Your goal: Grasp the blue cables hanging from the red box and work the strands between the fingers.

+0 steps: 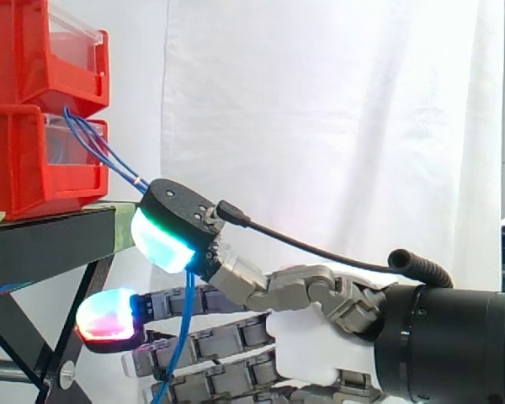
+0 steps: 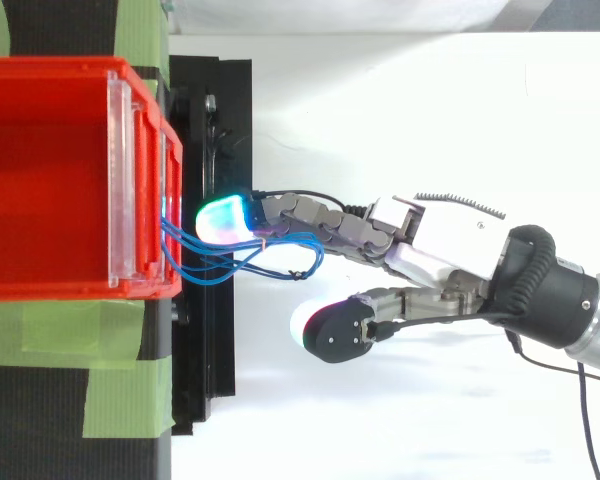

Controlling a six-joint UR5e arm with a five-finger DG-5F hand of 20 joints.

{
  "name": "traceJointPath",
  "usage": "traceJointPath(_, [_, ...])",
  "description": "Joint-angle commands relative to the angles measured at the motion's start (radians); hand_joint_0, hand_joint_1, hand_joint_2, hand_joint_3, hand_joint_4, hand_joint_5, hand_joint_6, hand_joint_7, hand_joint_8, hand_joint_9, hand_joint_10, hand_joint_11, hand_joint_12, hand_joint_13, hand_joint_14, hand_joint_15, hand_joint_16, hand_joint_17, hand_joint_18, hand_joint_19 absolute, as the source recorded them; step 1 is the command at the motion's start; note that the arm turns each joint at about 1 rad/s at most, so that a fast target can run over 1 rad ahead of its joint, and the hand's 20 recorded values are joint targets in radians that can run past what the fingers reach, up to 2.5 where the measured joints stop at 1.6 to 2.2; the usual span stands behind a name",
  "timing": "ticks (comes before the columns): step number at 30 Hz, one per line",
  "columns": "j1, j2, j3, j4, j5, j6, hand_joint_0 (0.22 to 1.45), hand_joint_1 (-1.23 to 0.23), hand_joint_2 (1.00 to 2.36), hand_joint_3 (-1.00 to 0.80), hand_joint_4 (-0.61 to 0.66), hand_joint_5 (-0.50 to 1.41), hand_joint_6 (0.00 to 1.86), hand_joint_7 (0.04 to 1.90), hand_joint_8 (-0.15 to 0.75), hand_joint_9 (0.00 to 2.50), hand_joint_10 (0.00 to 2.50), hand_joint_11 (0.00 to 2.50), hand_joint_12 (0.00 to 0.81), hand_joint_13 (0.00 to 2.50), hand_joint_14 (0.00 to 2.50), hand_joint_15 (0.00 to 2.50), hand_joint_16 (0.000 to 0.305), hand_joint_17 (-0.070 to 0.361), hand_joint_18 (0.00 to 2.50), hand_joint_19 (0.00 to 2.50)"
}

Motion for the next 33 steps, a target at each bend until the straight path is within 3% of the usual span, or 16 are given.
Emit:
traceJointPath(1, [-0.003,0.013,-0.017,-0.008,-0.004,-0.002,0.69,-0.52,1.0,-1.0,0.12,-0.35,0.01,0.65,0.3,0.2,0.0,0.18,0.405,0.06,0.01,0.15,0.071,0.159,0.0,0.11])
traceJointPath(4, [-0.004,0.03,-0.038,0.0,-0.004,-0.002,0.69,-0.52,1.0,-1.0,0.12,-0.35,0.01,0.65,0.3,0.2,0.0,0.18,0.404,0.06,0.0,0.15,0.071,0.159,0.0,0.12])
traceJointPath(11, [-0.011,0.038,-0.043,0.006,-0.007,0.001,0.69,-0.52,1.0,-1.0,0.12,-0.35,0.01,0.65,0.3,0.2,0.0,0.18,0.405,0.06,0.0,0.15,0.071,0.159,0.0,0.12])
traceJointPath(20, [-0.03,0.061,-0.043,0.011,-0.09,0.0,0.69,-0.52,1.0,-1.0,0.12,-0.35,0.01,0.65,0.3,0.2,0.0,0.18,0.406,0.06,0.0,0.16,0.071,0.159,0.0,0.12])
traceJointPath(23, [-0.038,0.063,-0.07,0.094,-0.119,-0.002,0.69,-0.52,1.0,-1.0,0.12,-0.35,0.01,0.66,0.3,0.2,0.0,0.18,0.406,0.06,0.0,0.16,0.071,0.16,0.0,0.12])
traceJointPath(26, [-0.04,0.064,-0.087,0.167,-0.119,-0.011,0.69,-0.52,1.0,-1.0,0.12,-0.35,0.01,0.65,0.301,0.2,0.0,0.18,0.406,0.06,0.0,0.16,0.071,0.16,0.0,0.13])
traceJointPath(33, [-0.038,0.063,-0.089,0.219,-0.114,-0.06,0.69,-0.52,1.0,-1.0,0.12,-0.35,0.01,0.66,0.303,0.21,0.01,0.19,0.408,0.08,0.0,0.17,0.071,0.161,0.0,0.14])
